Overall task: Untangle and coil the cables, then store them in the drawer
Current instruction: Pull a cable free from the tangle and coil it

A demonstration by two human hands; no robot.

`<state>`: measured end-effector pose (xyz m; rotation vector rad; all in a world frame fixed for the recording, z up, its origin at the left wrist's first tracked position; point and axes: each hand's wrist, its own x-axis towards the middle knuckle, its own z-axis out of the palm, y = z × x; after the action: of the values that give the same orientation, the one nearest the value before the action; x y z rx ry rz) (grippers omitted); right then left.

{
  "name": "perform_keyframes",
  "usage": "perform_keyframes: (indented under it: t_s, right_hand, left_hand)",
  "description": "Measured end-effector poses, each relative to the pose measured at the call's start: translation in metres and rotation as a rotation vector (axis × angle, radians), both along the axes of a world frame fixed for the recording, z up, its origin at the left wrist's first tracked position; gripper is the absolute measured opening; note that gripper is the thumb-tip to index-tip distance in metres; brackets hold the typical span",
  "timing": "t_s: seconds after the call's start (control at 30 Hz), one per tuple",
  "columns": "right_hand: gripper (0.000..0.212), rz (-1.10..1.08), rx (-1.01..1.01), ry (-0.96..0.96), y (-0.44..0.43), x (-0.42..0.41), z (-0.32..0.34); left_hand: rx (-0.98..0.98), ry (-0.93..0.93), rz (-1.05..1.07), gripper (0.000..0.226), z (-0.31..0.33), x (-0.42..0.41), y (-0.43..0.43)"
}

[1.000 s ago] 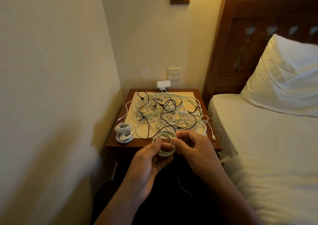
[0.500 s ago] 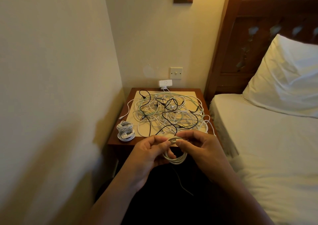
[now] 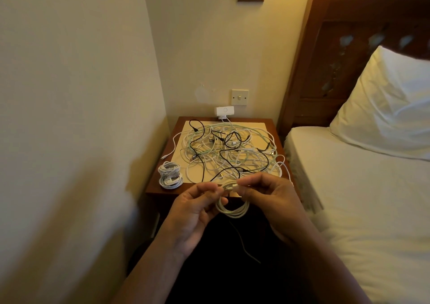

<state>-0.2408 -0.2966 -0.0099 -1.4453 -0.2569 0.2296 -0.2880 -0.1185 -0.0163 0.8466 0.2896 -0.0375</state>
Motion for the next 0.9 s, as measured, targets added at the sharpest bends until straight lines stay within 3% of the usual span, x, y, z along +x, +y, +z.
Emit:
perform_keyframes:
  t_s: [0.07,0.2,0.4,0.73,0.9]
  right_hand:
    - [0.014,-0.047,0.034,0.027,0.003,0.001,-0.005]
    - [0.014,-0.072,-0.092,-0.095,0.003,-0.002,-0.009]
    - [0.02,0.081,-0.165,-0.041,-0.004,0.002,-0.012]
    - [0.024,0.058,-0.413,-0.205,0.0,0.008,-0.042]
    - [0.03,0.012,-0.478,-0.216,-0.011,0.025,-0.052]
  left_hand:
    - [0.085,-0.04,0.071,0.016,-0.002,-0.001,-0.003]
    - [0.426,-0.083,0.16,0.021,-0.006,-0.006,-0.003]
    - [0.91,-0.104,-0.141,0.026,-0.011,-0.005,0.021]
    - [0.777,-0.079,-0.251,0.022,-0.034,0.001,0.033]
    - [0.949,0.012,0.111,0.018,-0.071,0.033,0.067]
